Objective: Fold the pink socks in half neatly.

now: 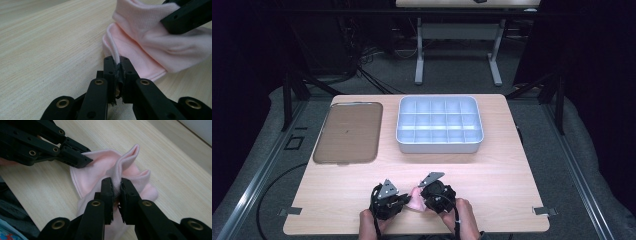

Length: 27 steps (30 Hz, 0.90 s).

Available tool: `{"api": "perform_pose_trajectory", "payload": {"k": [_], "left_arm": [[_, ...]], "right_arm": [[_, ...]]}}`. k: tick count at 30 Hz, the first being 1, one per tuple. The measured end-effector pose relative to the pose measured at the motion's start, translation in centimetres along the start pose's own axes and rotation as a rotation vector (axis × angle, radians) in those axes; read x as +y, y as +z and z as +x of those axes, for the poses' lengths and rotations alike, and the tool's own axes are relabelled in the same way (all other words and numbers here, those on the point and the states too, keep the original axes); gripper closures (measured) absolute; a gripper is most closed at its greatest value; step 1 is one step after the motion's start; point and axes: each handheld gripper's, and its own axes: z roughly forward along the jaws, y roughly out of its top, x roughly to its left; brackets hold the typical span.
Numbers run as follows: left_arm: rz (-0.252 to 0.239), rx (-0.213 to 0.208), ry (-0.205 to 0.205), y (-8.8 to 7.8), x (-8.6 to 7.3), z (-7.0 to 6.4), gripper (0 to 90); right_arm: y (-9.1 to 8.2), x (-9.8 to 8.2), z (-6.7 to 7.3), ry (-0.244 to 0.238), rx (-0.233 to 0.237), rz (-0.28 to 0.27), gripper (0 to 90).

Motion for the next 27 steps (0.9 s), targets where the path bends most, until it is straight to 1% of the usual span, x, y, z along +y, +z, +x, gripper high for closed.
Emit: {"api": "perform_pose_trajectory", "payload": {"k": [5, 7, 8, 10, 11, 15, 17, 21, 23, 24, 26, 27], "left_arm": [[0.001, 0.000, -0.001, 0.0, 0.0, 0.0, 84.8], [0.002, 0.000, -0.001, 0.0, 0.0, 0.0, 84.8], [0.003, 0.001, 0.000, 0.0, 0.0, 0.0, 84.7], [0.003, 0.000, -0.001, 0.0, 0.0, 0.1, 84.6], [0.003, 0.000, -0.001, 0.0, 0.0, 0.1, 84.6], [0.003, 0.002, 0.000, 0.0, 0.0, 0.1, 84.6], [0.002, 0.001, -0.001, 0.0, 0.0, 0.1, 84.6], [0.004, -0.002, -0.003, 0.0, 0.0, 0.1, 84.5], [0.002, 0.000, -0.004, 0.0, 0.0, 0.1, 84.5], [0.004, -0.002, -0.003, 0.0, 0.0, 0.1, 84.5], [0.002, 0.000, -0.004, 0.0, 0.0, 0.1, 84.5], [0.002, 0.001, -0.004, 0.0, 0.0, 0.1, 84.5]], "right_arm": [[0.8, 0.3, 0.5, -0.021, 0.013, -0.005, 81.2], [1.1, 0.3, 0.6, -0.025, 0.034, -0.011, 80.3], [1.2, 0.3, 0.6, -0.022, 0.048, -0.019, 79.1], [1.3, 0.3, 0.6, -0.033, 0.078, -0.036, 75.6], [1.3, 0.2, 0.6, -0.033, 0.086, -0.043, 72.8], [1.3, -0.1, 0.4, -0.027, 0.111, -0.061, 67.5], [1.1, -0.3, 0.2, -0.023, 0.126, -0.081, 63.8], [0.2, -0.6, -0.4, 0.012, 0.113, -0.114, 56.7], [-0.3, -0.8, -0.8, 0.022, 0.099, -0.119, 52.3], [-0.5, -0.9, -0.9, 0.031, 0.098, -0.125, 51.1], [-0.8, -1.2, -1.3, 0.041, 0.084, -0.117, 49.5], [-0.9, -1.4, -1.5, 0.052, 0.088, -0.129, 48.9]]}}
